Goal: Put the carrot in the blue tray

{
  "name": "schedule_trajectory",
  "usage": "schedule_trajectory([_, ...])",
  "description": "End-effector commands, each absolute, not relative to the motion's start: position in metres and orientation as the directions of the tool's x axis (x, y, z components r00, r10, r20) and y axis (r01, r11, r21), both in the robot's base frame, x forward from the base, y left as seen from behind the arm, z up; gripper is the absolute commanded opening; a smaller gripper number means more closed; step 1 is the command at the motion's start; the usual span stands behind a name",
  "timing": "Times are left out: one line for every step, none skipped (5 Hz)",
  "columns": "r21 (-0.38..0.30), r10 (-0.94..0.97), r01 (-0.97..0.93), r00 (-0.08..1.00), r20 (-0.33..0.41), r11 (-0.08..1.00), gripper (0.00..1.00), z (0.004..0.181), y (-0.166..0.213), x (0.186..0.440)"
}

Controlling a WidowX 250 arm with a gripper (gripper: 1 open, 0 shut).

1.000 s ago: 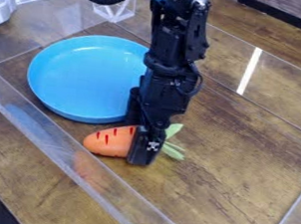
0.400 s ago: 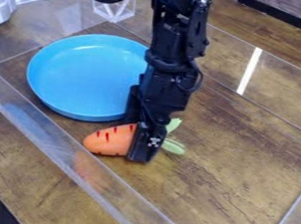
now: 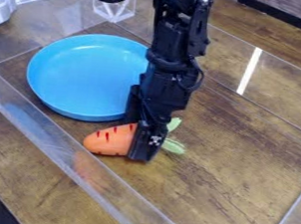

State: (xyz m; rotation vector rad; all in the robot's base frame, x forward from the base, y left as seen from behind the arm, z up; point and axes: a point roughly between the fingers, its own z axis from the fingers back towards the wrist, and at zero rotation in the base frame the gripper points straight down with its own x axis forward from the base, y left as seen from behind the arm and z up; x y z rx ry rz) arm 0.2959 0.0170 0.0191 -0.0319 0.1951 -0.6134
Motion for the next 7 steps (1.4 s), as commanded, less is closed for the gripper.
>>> schedule_trajectory([-0.091,-0.531,0.524,0.826,-0.188,0.847,1.00,0.0174,0.0349,0.2938])
schedule_trajectory([-0.094,-0.525,0.517,0.828,-0.198,0.851,1.00,0.0172,0.0372,0.2940])
schedule_trajectory([-0.097,-0.520,0.512,0.829,-0.205,0.854,1.00,0.0168,0.0386,0.2938])
schedule_trajectory([-0.100,-0.516,0.507,0.830,-0.212,0.856,1.00,0.0166,0.0398,0.2934])
schedule_trajectory([-0.102,-0.511,0.502,0.831,-0.219,0.859,1.00,0.0163,0.0410,0.2930])
schedule_trajectory([-0.105,-0.507,0.497,0.832,-0.226,0.862,1.00,0.0159,0.0421,0.2926])
schedule_trajectory([-0.108,-0.503,0.492,0.832,-0.233,0.864,1.00,0.0158,0.0433,0.2921])
